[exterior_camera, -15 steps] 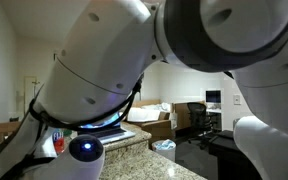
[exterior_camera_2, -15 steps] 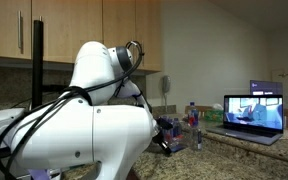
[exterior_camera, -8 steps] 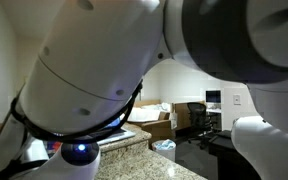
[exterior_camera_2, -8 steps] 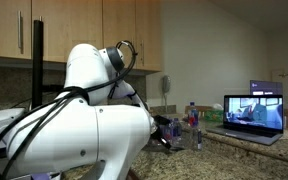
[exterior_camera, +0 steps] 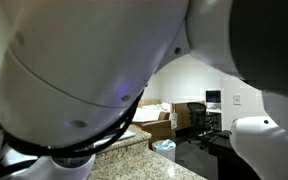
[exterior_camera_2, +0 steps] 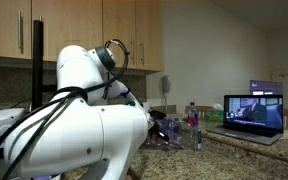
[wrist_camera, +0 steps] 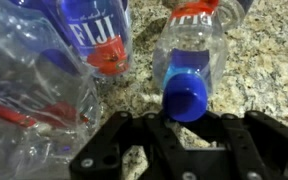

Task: Put the water bottles upright

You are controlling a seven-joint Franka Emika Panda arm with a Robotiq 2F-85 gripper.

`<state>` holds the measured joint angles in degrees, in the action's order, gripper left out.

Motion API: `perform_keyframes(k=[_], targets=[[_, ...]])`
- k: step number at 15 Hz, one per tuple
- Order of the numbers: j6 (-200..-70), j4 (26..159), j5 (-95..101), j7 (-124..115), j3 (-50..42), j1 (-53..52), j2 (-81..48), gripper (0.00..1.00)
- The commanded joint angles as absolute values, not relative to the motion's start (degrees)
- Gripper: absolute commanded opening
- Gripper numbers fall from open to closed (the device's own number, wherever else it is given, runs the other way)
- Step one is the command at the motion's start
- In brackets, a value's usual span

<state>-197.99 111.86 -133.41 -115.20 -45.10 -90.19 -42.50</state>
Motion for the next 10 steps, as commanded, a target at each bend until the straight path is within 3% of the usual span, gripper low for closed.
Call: perform_keyframes(k=[1,4,10], targets=[[-198.0,112.6,-133.0,-118.6,-49.7,-94.4,-45.0,0.07],[-198.0,112.7,-138.0,-116.6,-56.0,-98.4,-49.4,0.07],[-198.0,114.4,-137.2,-118.8,-58.9,-99.3,-50.6,0.07]])
